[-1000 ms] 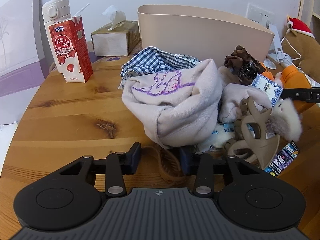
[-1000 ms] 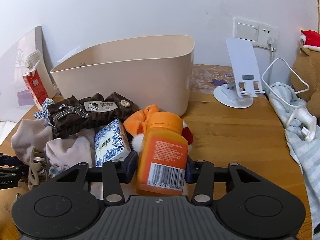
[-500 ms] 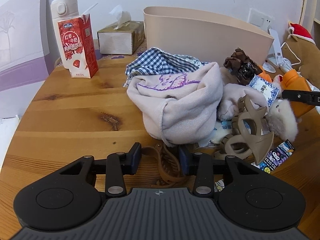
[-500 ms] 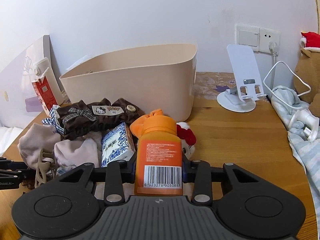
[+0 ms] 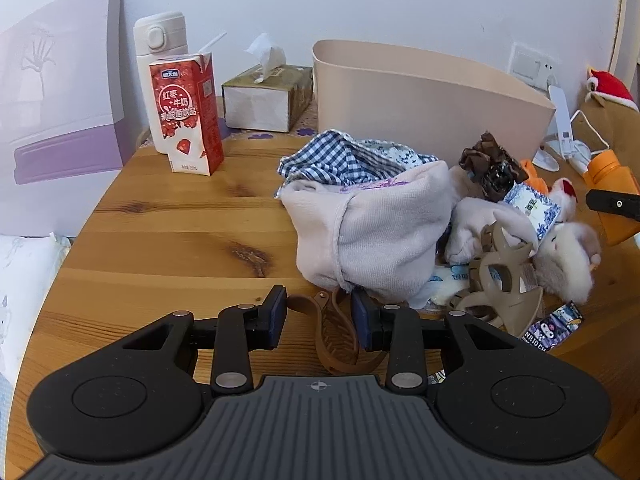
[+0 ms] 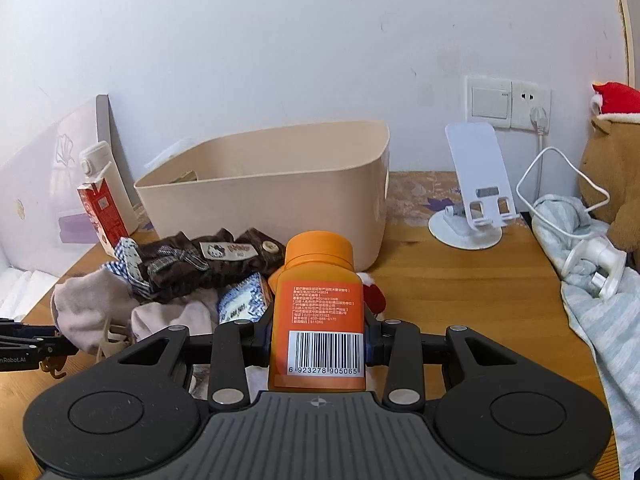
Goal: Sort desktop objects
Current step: 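Close the left gripper on the brown clip while the right grips the orange bottle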
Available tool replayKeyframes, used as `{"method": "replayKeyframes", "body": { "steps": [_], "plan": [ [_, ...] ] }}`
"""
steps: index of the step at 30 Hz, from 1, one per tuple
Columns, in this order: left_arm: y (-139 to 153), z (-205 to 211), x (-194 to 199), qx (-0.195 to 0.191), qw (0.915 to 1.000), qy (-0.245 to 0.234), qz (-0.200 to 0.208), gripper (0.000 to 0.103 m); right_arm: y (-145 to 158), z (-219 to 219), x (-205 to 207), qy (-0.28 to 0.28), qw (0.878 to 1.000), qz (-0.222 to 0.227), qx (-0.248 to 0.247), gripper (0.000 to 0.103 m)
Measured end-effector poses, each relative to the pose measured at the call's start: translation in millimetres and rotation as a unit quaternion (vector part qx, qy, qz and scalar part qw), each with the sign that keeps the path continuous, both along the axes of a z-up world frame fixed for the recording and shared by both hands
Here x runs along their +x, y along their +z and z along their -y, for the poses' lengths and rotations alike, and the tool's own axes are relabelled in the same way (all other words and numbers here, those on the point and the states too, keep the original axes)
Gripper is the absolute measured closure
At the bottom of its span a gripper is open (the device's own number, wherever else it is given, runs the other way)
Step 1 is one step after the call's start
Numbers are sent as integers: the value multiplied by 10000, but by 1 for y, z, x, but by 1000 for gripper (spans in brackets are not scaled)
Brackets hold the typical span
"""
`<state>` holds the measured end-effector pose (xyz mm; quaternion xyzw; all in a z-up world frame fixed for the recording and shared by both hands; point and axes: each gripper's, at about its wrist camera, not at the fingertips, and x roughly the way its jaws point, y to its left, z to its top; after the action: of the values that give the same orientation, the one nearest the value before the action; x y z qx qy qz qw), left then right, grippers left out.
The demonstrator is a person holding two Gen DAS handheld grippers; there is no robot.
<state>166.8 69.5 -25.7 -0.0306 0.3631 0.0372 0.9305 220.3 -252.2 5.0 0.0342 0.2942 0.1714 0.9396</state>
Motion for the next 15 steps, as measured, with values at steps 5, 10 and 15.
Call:
{"method": "replayKeyframes", "body": {
  "steps": [5,10,15],
  "plan": [
    [15,-1,-6,-34,9998,31,195,67,7,0,-5,35,9999,97,7,67],
    [34,-5,-13,-16,9989,76,455,68,14,-1,-7,63,9998,199,34,67],
    [42,-6,-12,16,9984,107,550,68,19,-2,-8,64,9997,245,60,67]
  ]
}}
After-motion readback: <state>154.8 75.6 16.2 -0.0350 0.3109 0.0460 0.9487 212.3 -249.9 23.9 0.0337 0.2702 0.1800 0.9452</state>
